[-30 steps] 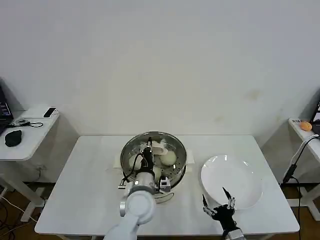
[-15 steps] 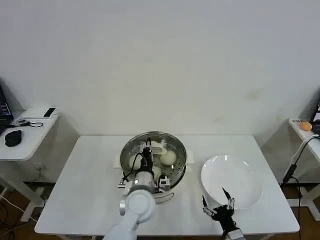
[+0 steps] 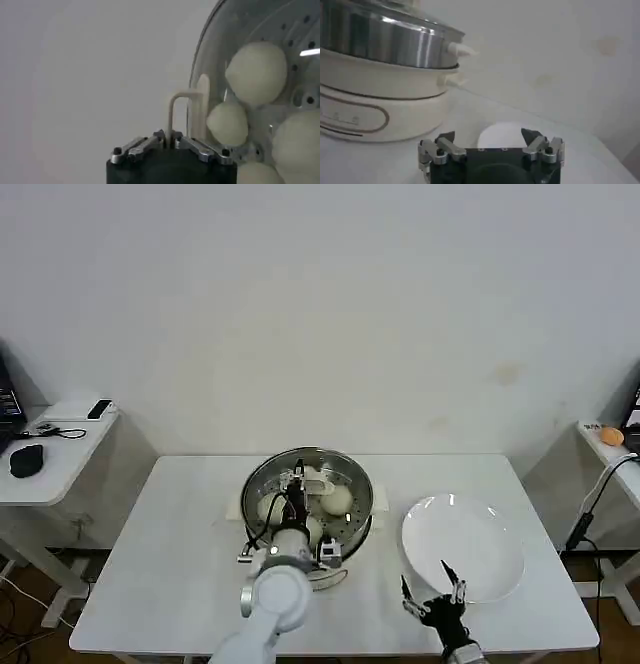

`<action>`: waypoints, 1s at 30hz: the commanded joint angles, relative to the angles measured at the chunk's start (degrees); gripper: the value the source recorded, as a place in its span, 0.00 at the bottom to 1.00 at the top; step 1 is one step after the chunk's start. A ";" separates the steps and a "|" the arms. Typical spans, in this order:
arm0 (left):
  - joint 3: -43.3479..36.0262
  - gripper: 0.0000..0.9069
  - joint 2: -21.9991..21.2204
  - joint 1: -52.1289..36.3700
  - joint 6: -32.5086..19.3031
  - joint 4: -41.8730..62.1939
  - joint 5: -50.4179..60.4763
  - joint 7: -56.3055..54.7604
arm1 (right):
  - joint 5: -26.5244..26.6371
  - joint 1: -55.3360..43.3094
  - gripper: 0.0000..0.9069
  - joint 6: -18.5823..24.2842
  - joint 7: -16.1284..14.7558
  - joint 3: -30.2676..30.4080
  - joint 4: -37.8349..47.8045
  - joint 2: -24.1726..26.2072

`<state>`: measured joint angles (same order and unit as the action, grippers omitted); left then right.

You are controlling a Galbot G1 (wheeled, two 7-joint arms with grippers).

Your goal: Take steamed baozi put them in steamer then cover it.

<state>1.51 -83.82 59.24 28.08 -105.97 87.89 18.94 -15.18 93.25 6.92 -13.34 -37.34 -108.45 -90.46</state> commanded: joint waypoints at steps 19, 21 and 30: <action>4.28 1.00 9.58 13.93 -4.49 -22.21 -10.70 -4.79 | 0.22 1.15 1.00 0.36 0.02 0.38 -0.22 0.51; 6.52 1.00 9.76 16.75 -5.75 -25.26 -13.62 -6.28 | 0.65 1.54 1.00 0.43 0.03 0.35 -0.55 0.97; 27.39 1.00 11.41 30.17 -9.40 -28.41 -57.54 -24.16 | 4.99 2.49 1.00 0.32 0.37 0.61 -1.24 2.64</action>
<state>9.47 -74.49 75.42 23.02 -127.74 72.23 11.33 -13.54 95.19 7.45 -13.21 -37.03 -109.34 -89.01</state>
